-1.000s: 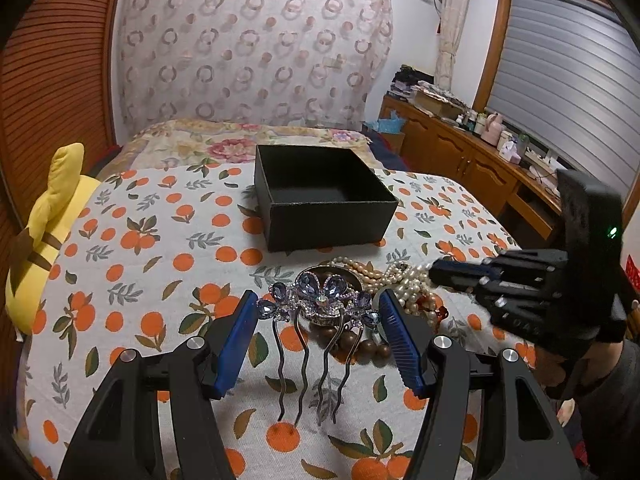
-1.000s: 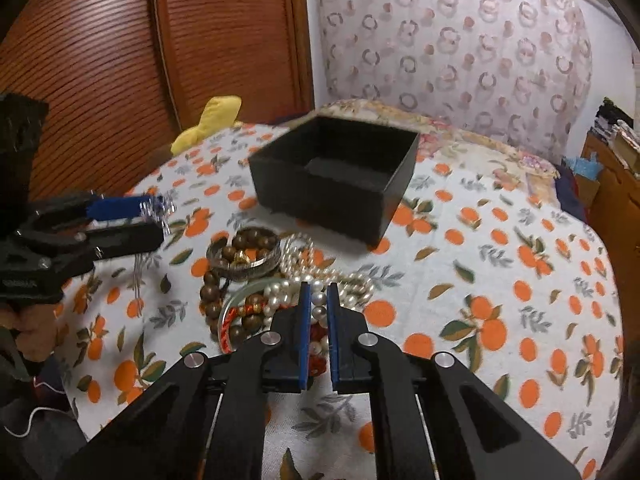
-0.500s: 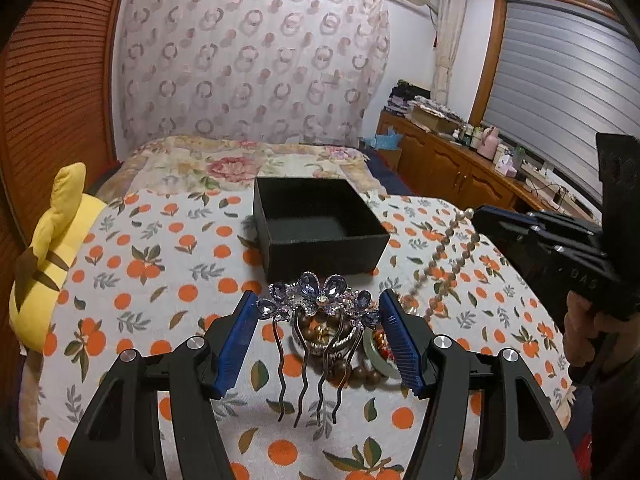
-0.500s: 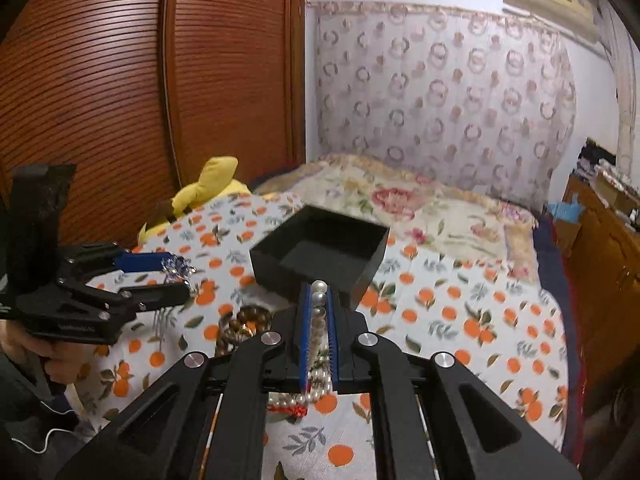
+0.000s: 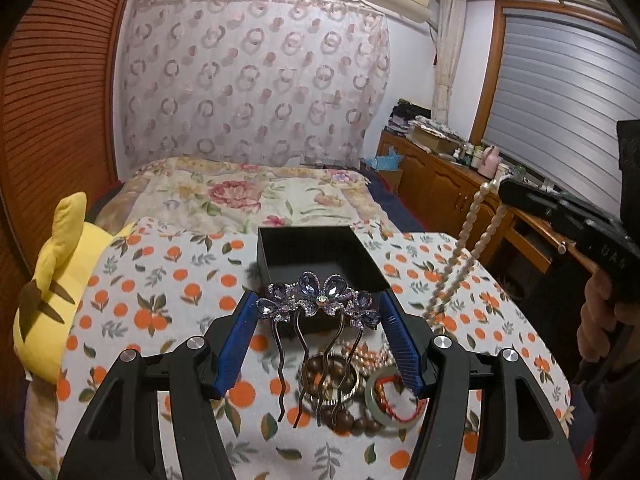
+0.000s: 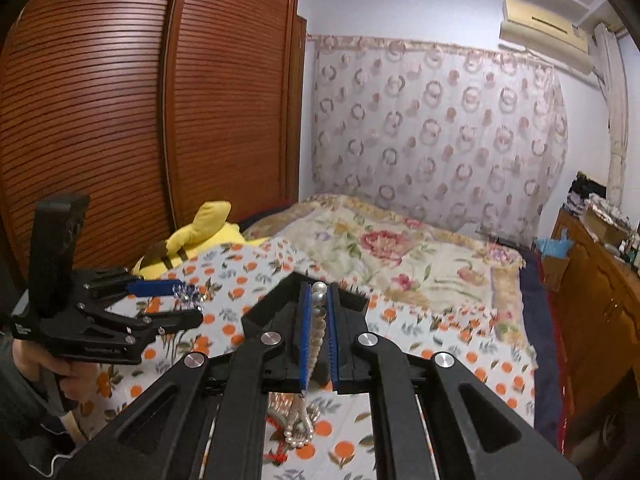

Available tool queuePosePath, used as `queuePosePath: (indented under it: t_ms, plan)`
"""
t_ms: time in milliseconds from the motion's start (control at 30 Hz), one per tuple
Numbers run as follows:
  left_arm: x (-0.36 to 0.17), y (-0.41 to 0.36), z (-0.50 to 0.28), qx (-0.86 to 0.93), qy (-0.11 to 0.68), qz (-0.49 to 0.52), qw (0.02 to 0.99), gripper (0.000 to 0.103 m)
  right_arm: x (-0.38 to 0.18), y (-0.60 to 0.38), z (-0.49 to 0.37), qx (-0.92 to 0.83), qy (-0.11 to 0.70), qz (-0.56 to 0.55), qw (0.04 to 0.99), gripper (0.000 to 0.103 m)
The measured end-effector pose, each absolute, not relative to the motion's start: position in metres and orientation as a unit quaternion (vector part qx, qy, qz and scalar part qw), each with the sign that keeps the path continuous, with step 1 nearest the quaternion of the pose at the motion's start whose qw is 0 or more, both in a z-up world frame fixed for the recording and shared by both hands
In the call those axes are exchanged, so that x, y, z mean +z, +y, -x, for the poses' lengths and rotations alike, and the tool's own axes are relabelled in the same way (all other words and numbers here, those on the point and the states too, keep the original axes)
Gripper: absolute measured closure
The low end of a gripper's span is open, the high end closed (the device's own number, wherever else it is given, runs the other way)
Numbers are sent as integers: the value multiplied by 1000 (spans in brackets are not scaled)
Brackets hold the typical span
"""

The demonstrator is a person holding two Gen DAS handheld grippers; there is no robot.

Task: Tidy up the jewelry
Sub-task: 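Carry the comb and pearls into the black box and open both tools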

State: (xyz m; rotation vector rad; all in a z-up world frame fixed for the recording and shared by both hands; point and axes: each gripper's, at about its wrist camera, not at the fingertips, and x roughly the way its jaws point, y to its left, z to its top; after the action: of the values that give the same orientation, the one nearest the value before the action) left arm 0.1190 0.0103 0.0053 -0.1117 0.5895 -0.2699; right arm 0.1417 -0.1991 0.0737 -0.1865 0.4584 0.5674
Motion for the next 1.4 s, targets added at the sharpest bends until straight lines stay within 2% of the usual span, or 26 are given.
queuePosePath:
  t_ms: [400,667,867,1200,1333,1367,1400]
  plan:
    - [19,12,-164,-134,282,48,949,43,121,-193,-179,279,175,94,940,94]
    - [23,18,-188,-137,283,60,947,43,121,-179,-219,288,189,95,934,94]
    - [23,16,-201,-142,287,61,945,43,91,-173,-234,298,223,92,924,94]
    - [4,1,-231,-150,314,62,936,43,-3,-170,-254,300,326,74,893,94]
    - [0,-8,-239,-154,320,55,933,43,-17,-174,-255,308,338,62,887,93]
    - [-2,-11,-241,-154,322,51,933,43,-19,-175,-254,310,340,60,886,93]
    - [-3,-13,-242,-153,324,49,932,43,-20,-176,-255,312,339,58,885,87]
